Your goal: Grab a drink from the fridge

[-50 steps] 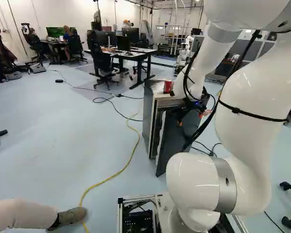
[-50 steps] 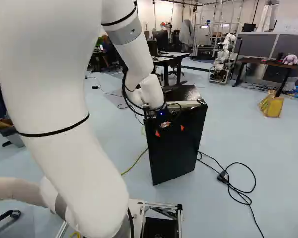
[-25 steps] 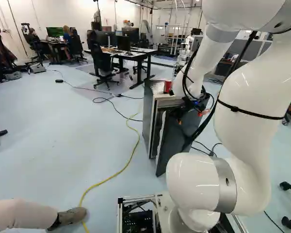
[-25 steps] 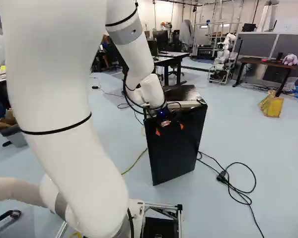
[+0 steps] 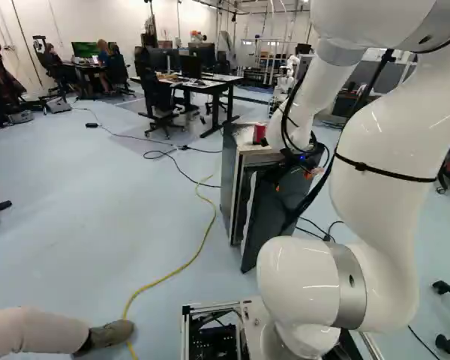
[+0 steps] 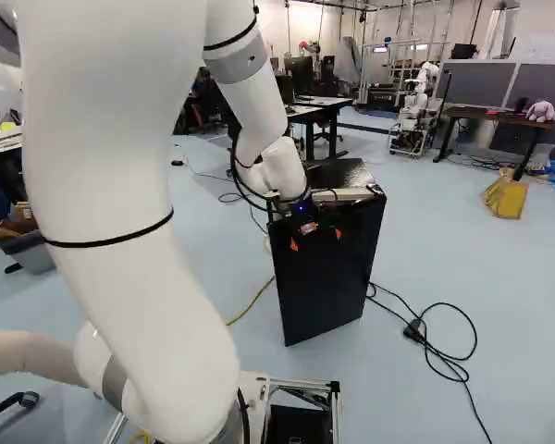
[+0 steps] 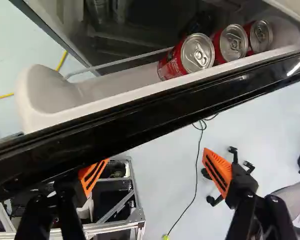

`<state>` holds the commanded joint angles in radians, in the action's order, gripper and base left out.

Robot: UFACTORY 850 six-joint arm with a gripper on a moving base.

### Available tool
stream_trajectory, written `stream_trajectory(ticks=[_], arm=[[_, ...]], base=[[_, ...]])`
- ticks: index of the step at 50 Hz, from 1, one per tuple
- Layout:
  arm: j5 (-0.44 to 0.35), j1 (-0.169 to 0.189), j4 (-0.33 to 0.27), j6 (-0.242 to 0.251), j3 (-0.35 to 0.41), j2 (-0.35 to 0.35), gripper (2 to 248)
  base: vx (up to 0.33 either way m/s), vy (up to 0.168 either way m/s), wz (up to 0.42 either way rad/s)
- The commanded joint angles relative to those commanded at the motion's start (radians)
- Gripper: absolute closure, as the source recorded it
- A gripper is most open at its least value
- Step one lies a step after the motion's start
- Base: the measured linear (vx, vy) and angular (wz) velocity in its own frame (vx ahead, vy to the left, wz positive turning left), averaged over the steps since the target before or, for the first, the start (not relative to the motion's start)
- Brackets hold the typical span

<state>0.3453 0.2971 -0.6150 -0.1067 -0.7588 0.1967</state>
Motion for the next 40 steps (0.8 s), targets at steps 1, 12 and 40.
stream_trajectory(ticks=[1, 12, 40], arm=[[0.0, 0.0, 0.0, 0.0, -0.001, 0.001, 3], [-0.002, -0.003, 0.0, 0.0, -0.011, 0.009, 3], [-0.027, -0.009, 0.0, 0.0, -0.036, 0.029, 3]], base=[[0.0, 0.0, 0.0], [0.0, 0.0, 0.0], [0.0, 0.0, 0.0]])
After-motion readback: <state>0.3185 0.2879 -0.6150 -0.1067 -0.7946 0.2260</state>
